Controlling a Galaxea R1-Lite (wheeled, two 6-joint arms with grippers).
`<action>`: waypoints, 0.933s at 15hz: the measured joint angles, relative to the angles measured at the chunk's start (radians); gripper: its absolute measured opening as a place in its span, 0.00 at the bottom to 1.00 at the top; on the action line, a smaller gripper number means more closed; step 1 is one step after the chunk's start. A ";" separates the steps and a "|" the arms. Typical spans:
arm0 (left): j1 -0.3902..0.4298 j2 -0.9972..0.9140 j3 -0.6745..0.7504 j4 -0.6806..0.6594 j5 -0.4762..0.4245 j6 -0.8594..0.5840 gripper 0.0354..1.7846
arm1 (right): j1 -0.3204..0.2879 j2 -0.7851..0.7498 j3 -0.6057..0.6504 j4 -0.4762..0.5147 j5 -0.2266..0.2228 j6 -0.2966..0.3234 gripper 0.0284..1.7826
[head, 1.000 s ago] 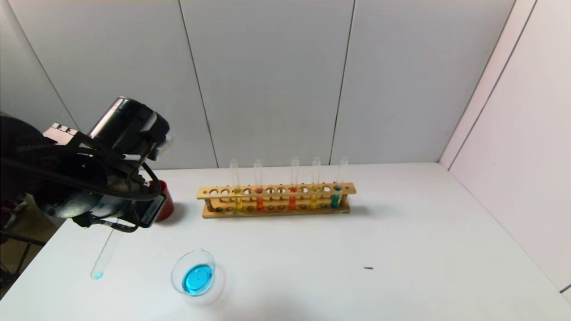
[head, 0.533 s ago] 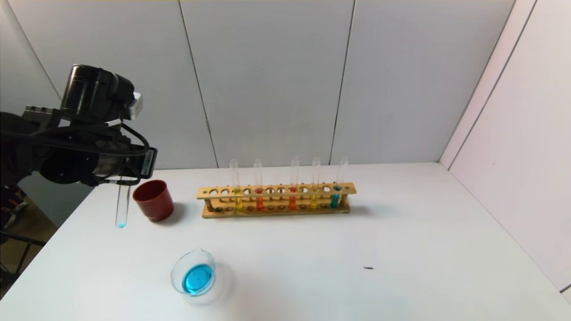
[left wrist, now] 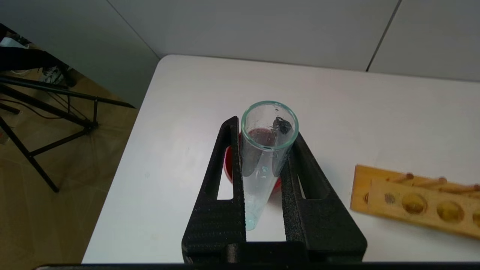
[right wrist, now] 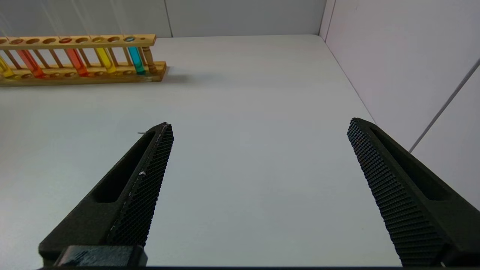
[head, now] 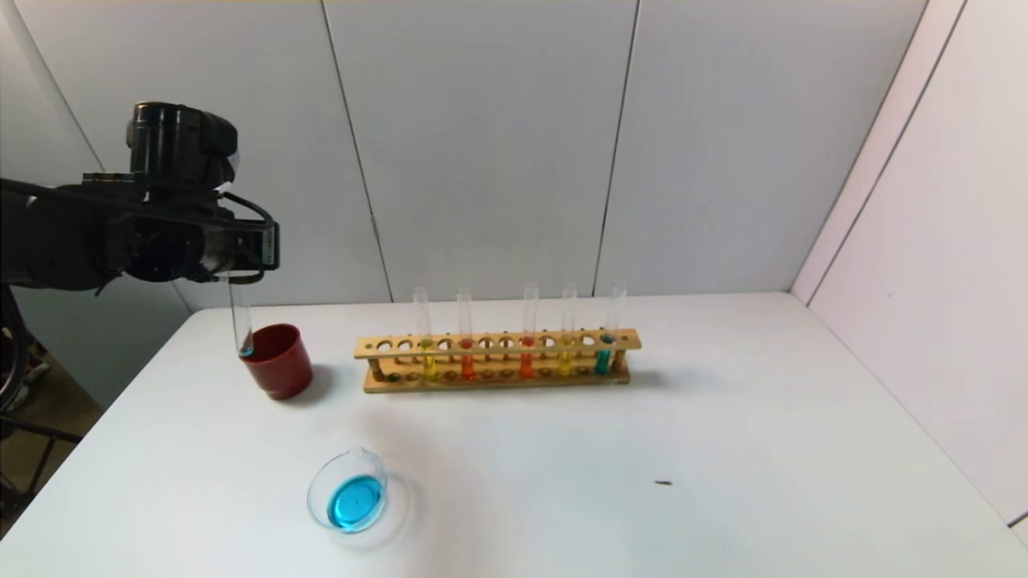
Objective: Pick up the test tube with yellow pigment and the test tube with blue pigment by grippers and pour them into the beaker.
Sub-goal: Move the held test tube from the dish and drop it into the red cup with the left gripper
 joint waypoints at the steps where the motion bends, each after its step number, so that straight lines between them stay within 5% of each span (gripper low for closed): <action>1: 0.007 0.018 -0.006 -0.037 -0.003 0.000 0.16 | 0.000 0.000 0.000 0.000 0.000 0.000 0.95; 14: 0.070 0.210 -0.105 -0.149 -0.047 -0.003 0.16 | 0.000 0.000 0.000 0.000 0.000 0.000 0.95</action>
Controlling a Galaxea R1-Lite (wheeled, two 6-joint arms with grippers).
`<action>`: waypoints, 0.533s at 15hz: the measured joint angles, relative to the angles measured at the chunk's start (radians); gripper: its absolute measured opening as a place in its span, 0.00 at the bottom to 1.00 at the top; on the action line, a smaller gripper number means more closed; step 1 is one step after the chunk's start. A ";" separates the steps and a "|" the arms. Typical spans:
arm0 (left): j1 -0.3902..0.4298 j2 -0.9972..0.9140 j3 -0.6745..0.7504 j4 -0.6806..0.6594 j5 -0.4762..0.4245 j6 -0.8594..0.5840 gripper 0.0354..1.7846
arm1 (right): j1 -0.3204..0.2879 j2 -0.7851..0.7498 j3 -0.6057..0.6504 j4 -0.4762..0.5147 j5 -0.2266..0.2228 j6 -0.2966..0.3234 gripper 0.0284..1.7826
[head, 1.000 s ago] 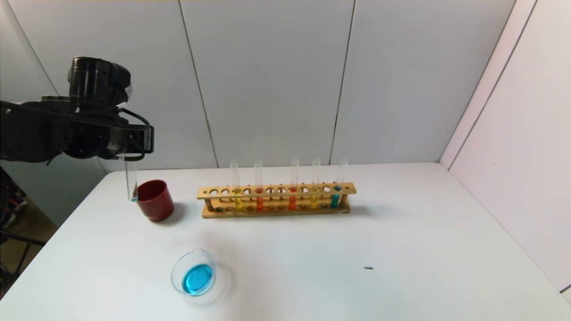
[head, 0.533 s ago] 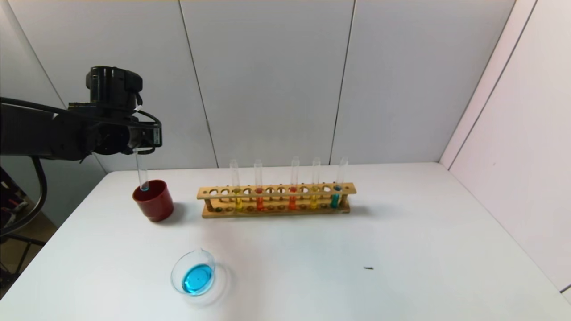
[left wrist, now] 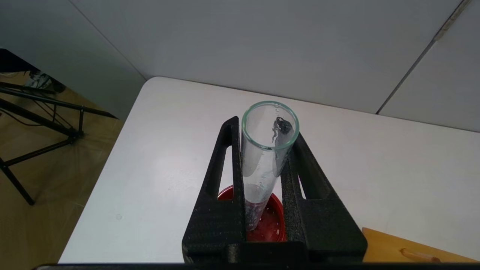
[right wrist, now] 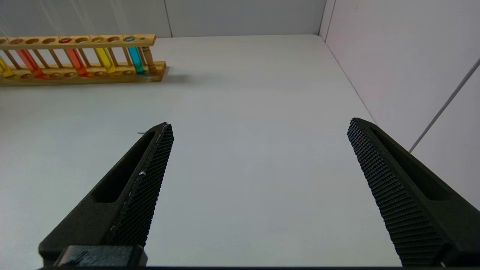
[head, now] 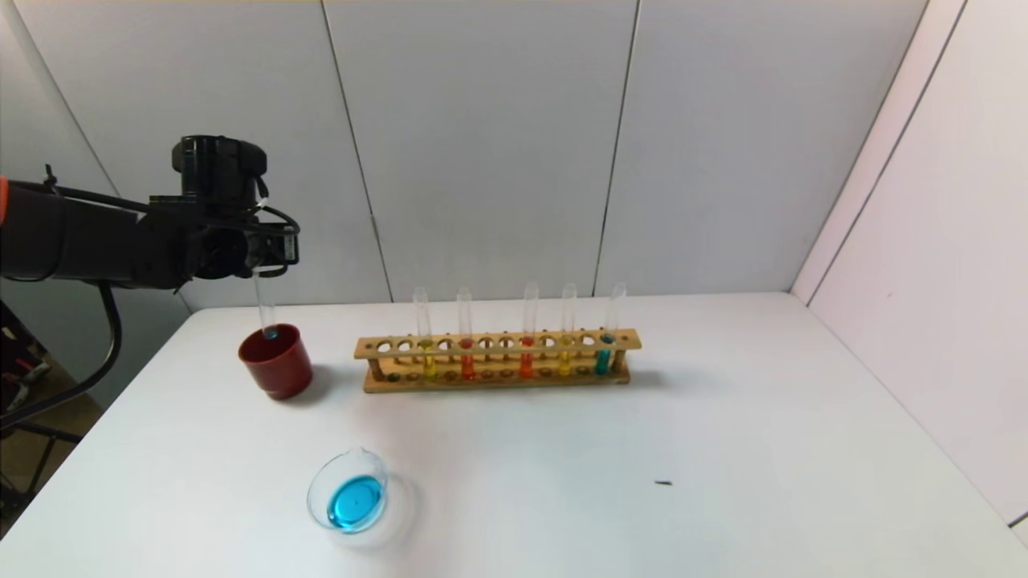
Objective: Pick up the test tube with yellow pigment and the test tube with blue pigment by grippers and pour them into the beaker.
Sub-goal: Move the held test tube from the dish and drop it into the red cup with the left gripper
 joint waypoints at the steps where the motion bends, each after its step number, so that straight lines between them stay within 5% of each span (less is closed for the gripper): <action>1: 0.006 0.008 0.000 -0.003 -0.001 0.000 0.16 | 0.000 0.000 0.000 0.000 0.000 0.000 0.95; 8: 0.027 0.050 0.026 -0.044 -0.003 -0.009 0.16 | 0.000 0.000 0.000 0.000 0.000 0.000 0.95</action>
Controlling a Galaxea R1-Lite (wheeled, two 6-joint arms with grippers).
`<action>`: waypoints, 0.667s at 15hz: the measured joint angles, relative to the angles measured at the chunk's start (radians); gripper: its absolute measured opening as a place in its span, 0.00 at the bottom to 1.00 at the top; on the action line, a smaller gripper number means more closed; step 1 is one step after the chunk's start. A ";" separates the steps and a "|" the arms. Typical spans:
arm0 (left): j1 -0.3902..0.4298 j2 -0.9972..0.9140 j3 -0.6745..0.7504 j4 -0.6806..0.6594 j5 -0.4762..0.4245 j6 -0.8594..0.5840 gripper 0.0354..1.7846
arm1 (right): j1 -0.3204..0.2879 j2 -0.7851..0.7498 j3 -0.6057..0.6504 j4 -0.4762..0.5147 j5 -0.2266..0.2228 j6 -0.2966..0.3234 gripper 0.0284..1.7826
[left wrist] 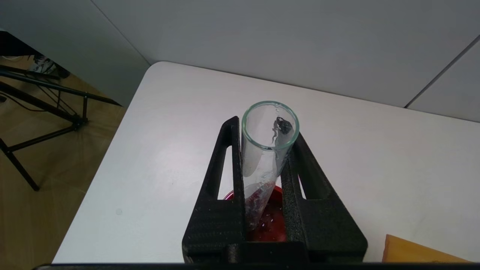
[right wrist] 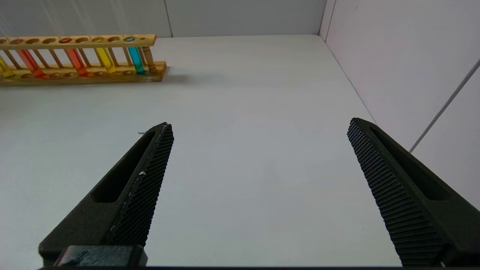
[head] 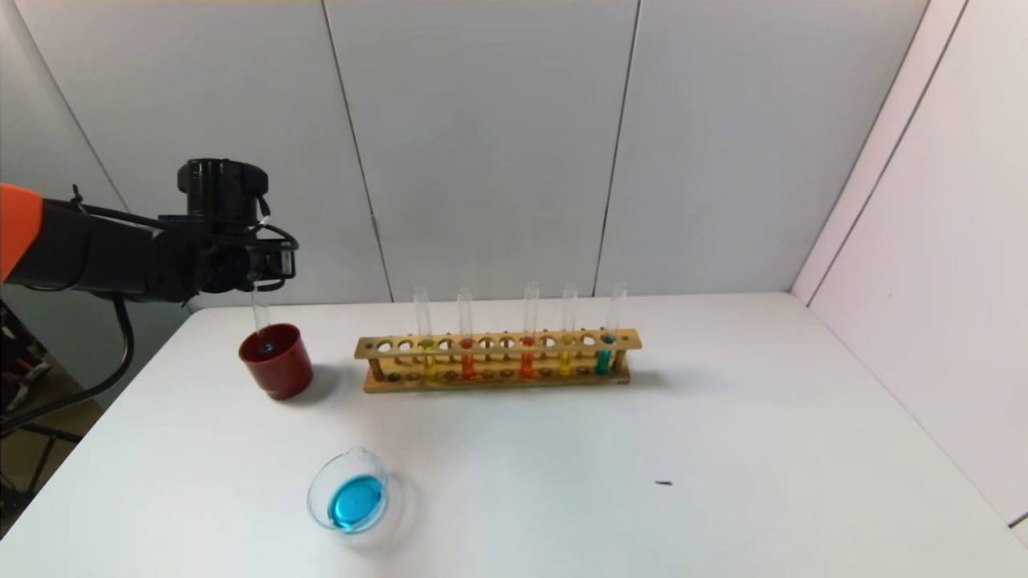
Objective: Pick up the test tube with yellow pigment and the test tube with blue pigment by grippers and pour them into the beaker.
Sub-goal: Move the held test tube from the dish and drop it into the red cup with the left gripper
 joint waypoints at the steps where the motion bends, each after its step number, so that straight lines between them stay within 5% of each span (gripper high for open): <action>1: 0.000 0.004 0.012 -0.019 0.000 0.000 0.16 | 0.000 0.000 0.000 0.000 0.000 0.000 0.95; 10: -0.003 0.011 0.170 -0.164 0.000 0.000 0.16 | 0.000 0.000 0.000 0.000 0.000 0.000 0.95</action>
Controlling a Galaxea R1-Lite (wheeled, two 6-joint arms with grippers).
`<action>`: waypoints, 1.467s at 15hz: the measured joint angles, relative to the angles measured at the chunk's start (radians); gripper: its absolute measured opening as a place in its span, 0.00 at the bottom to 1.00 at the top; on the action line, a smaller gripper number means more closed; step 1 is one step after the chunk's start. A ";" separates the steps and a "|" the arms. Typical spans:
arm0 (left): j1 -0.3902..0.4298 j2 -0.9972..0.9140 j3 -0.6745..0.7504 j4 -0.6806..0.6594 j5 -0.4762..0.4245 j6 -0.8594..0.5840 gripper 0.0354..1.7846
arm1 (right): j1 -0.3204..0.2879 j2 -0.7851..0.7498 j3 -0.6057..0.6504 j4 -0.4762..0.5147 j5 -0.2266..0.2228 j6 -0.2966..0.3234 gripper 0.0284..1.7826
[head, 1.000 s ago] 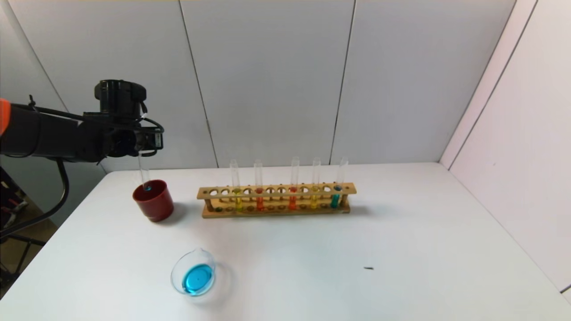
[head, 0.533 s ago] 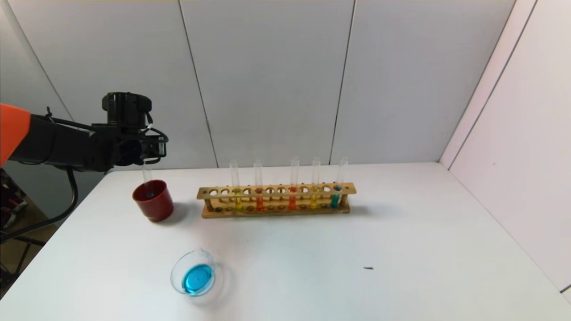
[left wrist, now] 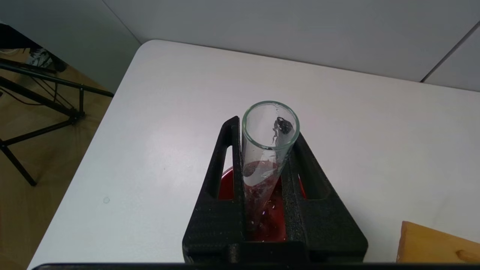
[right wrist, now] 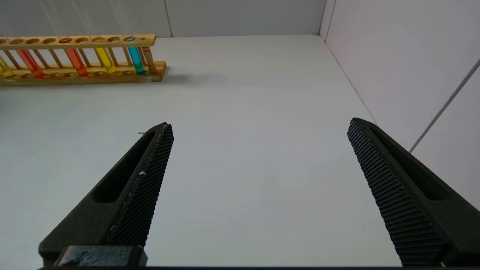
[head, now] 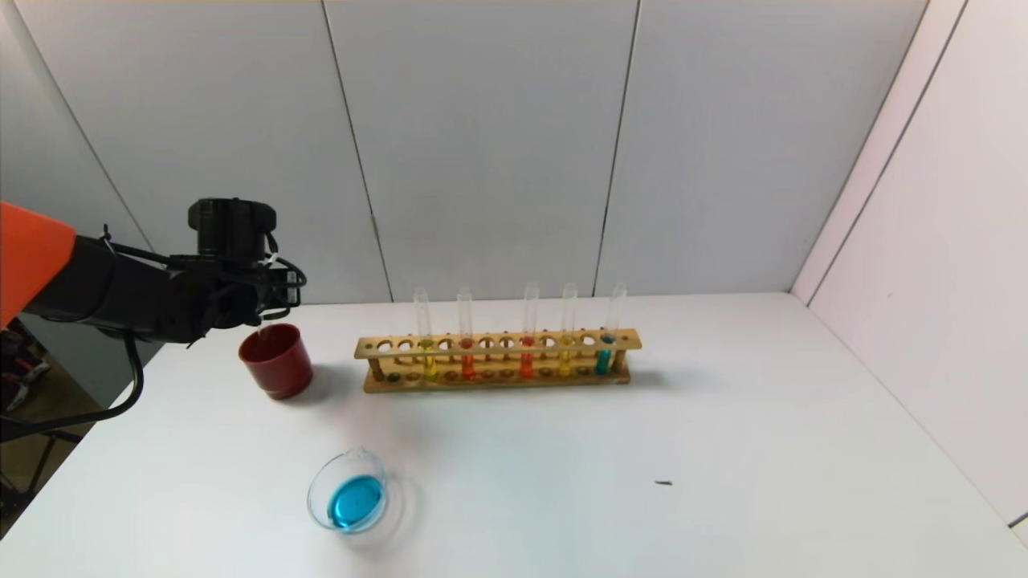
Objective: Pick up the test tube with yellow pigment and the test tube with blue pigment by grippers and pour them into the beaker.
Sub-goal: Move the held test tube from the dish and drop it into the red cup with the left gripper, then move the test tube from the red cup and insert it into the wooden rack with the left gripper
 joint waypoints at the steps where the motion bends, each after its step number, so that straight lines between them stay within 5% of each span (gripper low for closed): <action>1: -0.001 -0.003 0.020 -0.017 0.000 0.000 0.17 | 0.000 0.000 0.000 0.000 0.000 0.000 0.95; 4: -0.004 -0.016 0.067 -0.057 -0.004 0.001 0.28 | 0.000 0.000 0.000 0.000 0.000 0.000 0.95; 9: -0.015 -0.042 0.101 -0.086 -0.004 0.004 0.72 | 0.000 0.000 0.000 0.000 0.000 0.000 0.95; 13: -0.053 -0.123 0.151 -0.084 -0.003 0.011 0.95 | 0.000 0.000 0.000 0.000 0.000 0.000 0.95; 22: -0.344 -0.406 0.401 -0.082 0.065 -0.063 0.98 | 0.000 0.000 0.000 0.000 0.001 0.000 0.95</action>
